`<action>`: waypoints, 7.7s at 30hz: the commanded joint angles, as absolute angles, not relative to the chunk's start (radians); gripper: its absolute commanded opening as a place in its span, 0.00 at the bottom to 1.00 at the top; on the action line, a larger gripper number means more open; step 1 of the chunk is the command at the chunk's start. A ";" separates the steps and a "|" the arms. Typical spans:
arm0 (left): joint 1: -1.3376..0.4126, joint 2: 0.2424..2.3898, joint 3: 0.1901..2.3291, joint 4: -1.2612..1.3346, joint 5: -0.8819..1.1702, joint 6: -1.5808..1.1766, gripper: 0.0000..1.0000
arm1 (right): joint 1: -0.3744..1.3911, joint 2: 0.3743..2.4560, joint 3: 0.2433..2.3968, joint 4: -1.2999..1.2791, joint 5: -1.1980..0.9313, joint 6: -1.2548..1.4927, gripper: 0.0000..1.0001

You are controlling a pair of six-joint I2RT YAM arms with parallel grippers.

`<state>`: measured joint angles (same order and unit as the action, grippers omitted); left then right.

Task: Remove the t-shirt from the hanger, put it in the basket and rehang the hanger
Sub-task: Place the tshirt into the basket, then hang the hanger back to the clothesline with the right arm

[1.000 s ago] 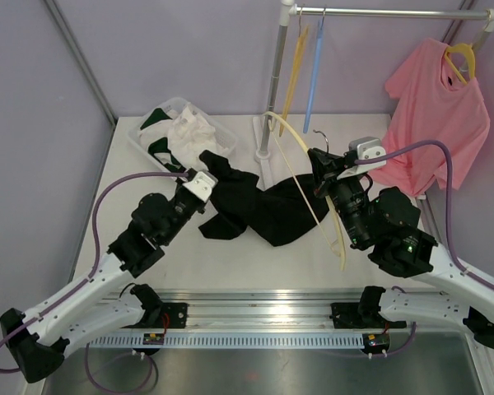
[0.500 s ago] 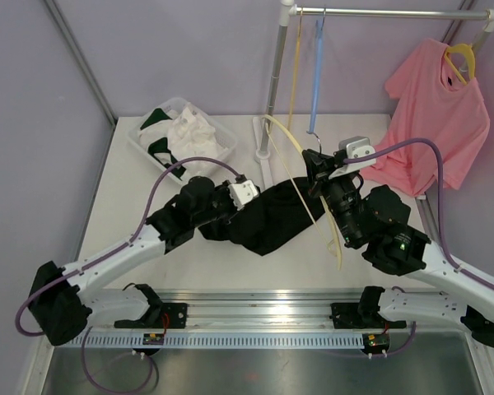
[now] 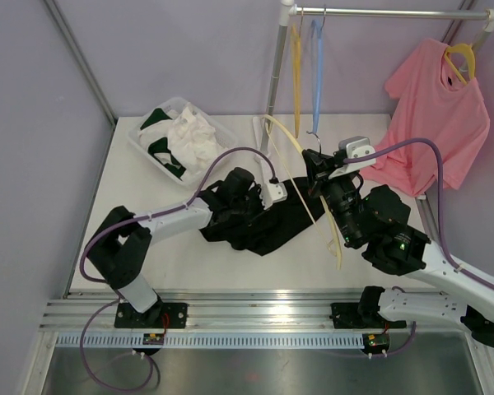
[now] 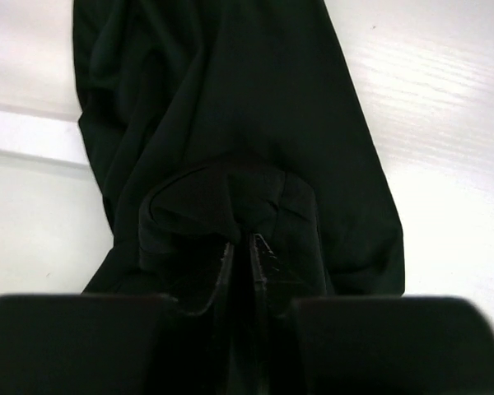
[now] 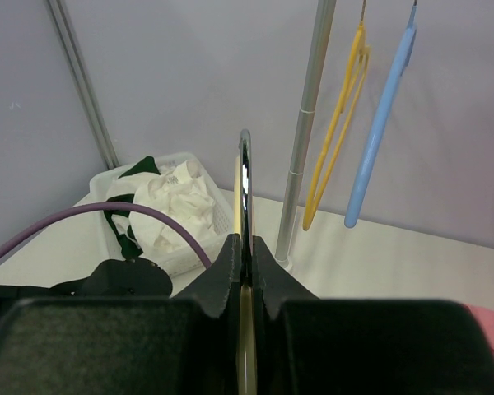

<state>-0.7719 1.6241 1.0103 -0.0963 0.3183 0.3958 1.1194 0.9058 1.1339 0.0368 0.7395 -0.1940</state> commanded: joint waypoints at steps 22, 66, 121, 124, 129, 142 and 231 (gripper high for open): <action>-0.831 1.888 1.345 -0.304 0.269 0.157 0.99 | 1.126 0.904 1.149 0.097 0.724 -0.198 0.00; -0.928 1.887 1.318 -0.311 0.048 0.189 0.00 | 1.126 0.726 1.065 0.025 0.704 -0.153 0.00; -0.196 1.669 2.152 -0.311 -0.344 0.203 0.00 | 1.126 0.750 1.062 0.046 0.716 -0.193 0.00; -0.143 1.648 2.047 -0.275 -0.264 0.106 0.00 | 1.127 0.736 1.055 0.048 0.715 -0.192 0.00; -0.132 1.664 1.963 -0.250 -0.232 0.084 0.00 | 1.126 0.730 1.054 0.043 0.715 -0.190 0.00; -0.115 1.549 1.393 -0.159 -0.037 0.049 0.00 | 1.126 0.747 1.057 0.043 0.707 -0.190 0.00; -0.063 1.184 0.878 0.049 0.351 -0.285 0.99 | 1.126 0.590 1.005 -0.458 1.168 0.235 0.00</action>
